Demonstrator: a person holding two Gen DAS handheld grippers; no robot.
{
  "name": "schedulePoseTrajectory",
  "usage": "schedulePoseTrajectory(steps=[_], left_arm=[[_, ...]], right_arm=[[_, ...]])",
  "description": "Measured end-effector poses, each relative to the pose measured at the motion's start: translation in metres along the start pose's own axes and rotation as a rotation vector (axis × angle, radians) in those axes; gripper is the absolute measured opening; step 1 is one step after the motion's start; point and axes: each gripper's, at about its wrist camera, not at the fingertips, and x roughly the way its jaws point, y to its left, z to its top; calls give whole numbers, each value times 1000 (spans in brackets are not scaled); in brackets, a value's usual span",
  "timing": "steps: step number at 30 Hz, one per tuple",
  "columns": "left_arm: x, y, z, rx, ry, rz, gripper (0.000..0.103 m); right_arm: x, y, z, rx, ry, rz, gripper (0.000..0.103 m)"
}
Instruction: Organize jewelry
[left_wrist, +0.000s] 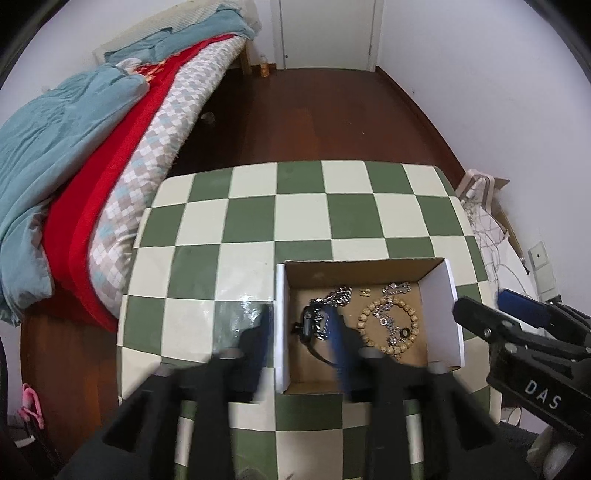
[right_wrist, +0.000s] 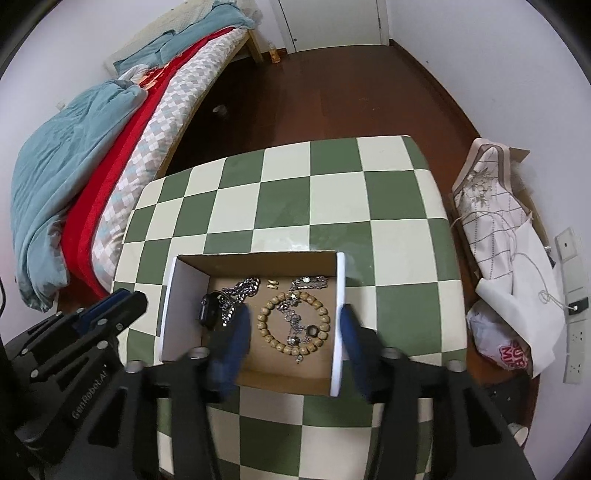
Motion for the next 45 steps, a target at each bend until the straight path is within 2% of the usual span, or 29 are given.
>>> schedulePoseTrajectory(steps=[1,2,3,5,7,8,14,23,33,45], left_arm=[[-2,2,-1,-5,-9,9,73],[-5,3,-1,-11,-19,17,80],[-8,5,-3,-16,-29,22,86],[-11,9,-5,-22,-31,34,90],[-13,12,-7,-22,-29,58,102],[-14,13,-9,-19,-32,70,103],[-23,18,-22,-22,-46,101,103],[-51,21,-44,-41,-76,91,103],[-119,16,-79,-30,-181,79,103],[-213,10,-113,-14,-315,44,103]], right_arm=[[-2,0,-2,-4,-4,-17,72],[-4,-1,-3,-8,-6,-38,82],[-5,-1,-5,-10,-6,-67,89],[-7,-4,-10,-7,-8,-107,93],[-9,-6,-14,-7,-8,-148,99],[-9,-8,-17,-7,-9,-169,103],[-17,-12,-32,4,-17,-213,103],[-50,-4,-53,9,-76,-209,103],[-123,10,-98,-20,-195,-232,103],[-238,19,-155,-39,-384,-251,103]])
